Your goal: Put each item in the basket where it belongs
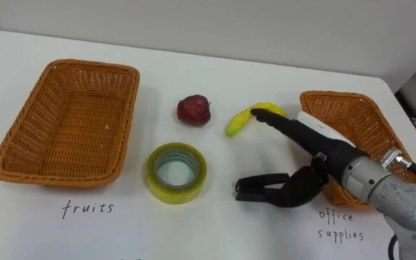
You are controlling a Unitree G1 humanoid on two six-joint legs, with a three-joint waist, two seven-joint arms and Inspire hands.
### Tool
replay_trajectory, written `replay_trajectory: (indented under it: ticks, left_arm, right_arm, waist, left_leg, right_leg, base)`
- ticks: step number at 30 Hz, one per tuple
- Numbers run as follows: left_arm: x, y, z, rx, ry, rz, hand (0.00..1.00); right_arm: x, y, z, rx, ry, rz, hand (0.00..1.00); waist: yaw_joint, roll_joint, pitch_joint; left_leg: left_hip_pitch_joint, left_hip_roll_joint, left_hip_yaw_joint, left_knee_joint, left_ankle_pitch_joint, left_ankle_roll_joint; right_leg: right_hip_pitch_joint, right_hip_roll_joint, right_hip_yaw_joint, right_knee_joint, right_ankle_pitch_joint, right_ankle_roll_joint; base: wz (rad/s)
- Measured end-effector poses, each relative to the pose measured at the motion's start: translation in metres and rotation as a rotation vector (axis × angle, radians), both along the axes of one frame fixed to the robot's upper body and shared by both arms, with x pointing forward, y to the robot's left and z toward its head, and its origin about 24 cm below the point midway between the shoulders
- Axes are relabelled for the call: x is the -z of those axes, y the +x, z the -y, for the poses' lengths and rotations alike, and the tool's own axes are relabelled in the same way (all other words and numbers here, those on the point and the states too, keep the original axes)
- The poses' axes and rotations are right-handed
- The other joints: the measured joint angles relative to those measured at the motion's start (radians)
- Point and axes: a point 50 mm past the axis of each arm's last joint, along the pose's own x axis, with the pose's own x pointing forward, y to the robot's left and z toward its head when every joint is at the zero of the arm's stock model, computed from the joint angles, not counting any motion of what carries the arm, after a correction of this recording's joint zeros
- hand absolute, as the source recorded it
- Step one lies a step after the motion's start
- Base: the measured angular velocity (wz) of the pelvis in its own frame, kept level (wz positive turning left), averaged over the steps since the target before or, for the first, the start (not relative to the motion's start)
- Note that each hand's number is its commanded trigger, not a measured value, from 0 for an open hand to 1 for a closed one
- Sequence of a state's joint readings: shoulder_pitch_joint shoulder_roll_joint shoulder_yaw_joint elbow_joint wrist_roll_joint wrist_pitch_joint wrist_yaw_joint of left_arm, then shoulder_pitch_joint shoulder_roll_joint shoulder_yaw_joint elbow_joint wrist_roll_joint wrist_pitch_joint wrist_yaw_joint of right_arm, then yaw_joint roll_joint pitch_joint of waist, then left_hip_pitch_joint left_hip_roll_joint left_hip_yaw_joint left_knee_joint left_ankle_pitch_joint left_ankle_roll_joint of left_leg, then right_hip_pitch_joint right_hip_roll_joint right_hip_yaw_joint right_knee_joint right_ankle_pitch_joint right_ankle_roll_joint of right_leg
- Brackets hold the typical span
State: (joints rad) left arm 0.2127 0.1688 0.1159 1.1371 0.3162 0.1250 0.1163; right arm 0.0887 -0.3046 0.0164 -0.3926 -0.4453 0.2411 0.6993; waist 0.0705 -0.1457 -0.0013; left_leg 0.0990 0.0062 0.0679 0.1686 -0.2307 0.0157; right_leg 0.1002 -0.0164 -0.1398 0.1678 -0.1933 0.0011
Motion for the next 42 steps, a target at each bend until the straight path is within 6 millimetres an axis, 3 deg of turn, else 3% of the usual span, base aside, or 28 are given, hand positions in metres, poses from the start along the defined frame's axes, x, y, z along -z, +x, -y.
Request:
replay_trajectory:
  ticks: [6,13,28,42]
  left_arm:
    - [-0.001,0.003,-0.003,-0.005,0.007,0.011,0.00]
    - [-0.001,0.006,-0.003,-0.042,0.000,0.021,0.00]
    - [-0.005,0.030,-0.002,-0.023,0.011,0.109,0.00]
    - [-0.006,0.038,-0.001,-0.016,0.025,0.147,0.00]
  right_arm:
    - [0.006,-0.003,0.001,-0.004,-0.020,-0.053,0.00]
    - [0.028,-0.008,0.002,-0.005,-0.033,-0.181,0.00]
    - [0.033,-0.010,0.008,0.048,-0.171,-0.178,0.00]
    - [0.036,-0.012,0.012,0.086,-0.237,-0.167,0.00]
  waist:
    - [0.018,0.001,0.0005]
    - [0.018,0.007,0.0041]
    - [0.017,0.017,0.0039]
    - [0.015,0.026,0.0022]
  left_leg:
    - [0.000,0.000,-0.015,0.001,0.000,0.000]
    - [0.000,0.000,-0.014,0.000,0.000,0.000]
    - [-0.003,-0.002,-0.013,-0.002,0.000,0.000]
    - [-0.002,-0.002,-0.013,0.000,0.001,0.001]
  right_leg:
    - [0.005,-0.001,-0.006,-0.001,0.000,0.000]
    - [0.004,-0.001,-0.009,0.000,0.000,0.000]
    - [-0.001,-0.001,0.000,0.000,0.000,0.000]
    - [0.000,-0.001,0.000,0.001,0.000,0.000]
  base:
    - [0.05]
    - [0.01]
    - [0.00]
    - [0.00]
